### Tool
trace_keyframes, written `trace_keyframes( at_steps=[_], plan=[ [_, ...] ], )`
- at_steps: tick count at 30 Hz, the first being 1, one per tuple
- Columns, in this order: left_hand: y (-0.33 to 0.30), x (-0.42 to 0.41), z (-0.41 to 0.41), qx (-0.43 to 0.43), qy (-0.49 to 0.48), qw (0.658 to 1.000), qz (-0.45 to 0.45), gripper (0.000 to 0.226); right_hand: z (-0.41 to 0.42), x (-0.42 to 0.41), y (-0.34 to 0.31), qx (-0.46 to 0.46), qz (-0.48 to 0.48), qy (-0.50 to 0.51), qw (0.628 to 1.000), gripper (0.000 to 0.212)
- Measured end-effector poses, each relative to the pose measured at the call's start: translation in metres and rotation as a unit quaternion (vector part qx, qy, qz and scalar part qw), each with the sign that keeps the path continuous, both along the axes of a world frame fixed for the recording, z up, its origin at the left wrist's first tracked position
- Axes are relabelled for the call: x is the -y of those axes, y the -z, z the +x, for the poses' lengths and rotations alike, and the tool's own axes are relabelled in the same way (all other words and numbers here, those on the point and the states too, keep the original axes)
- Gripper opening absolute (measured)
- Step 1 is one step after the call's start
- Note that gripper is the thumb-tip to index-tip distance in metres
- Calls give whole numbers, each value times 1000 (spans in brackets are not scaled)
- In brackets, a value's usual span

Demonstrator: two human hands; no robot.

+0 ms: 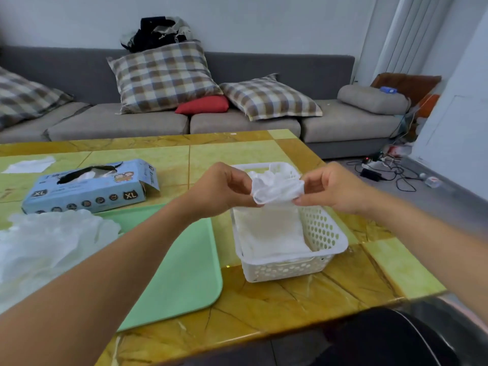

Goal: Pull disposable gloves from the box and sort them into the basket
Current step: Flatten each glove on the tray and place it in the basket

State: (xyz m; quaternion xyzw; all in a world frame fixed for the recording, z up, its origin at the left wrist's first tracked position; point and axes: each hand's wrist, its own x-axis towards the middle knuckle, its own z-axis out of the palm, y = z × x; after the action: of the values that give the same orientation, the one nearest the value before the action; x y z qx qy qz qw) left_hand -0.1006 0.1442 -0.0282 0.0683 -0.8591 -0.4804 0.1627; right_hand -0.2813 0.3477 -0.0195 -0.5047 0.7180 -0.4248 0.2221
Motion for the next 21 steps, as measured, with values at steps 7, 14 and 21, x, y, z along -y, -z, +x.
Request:
trace_keyframes(
  at_steps=[7,14,21],
  plan=[
    [1,-26,15,190,125,936,-267,22,30,-14,9,-185,179,-94,962,20],
    [-17,-48,8,319,194,859,-349,40,40,0,-6,-120,276,-127,945,20],
    [-22,-58,5,365,196,852,-320,39,22,37,-28,-86,329,-68,938,46]
  ],
)
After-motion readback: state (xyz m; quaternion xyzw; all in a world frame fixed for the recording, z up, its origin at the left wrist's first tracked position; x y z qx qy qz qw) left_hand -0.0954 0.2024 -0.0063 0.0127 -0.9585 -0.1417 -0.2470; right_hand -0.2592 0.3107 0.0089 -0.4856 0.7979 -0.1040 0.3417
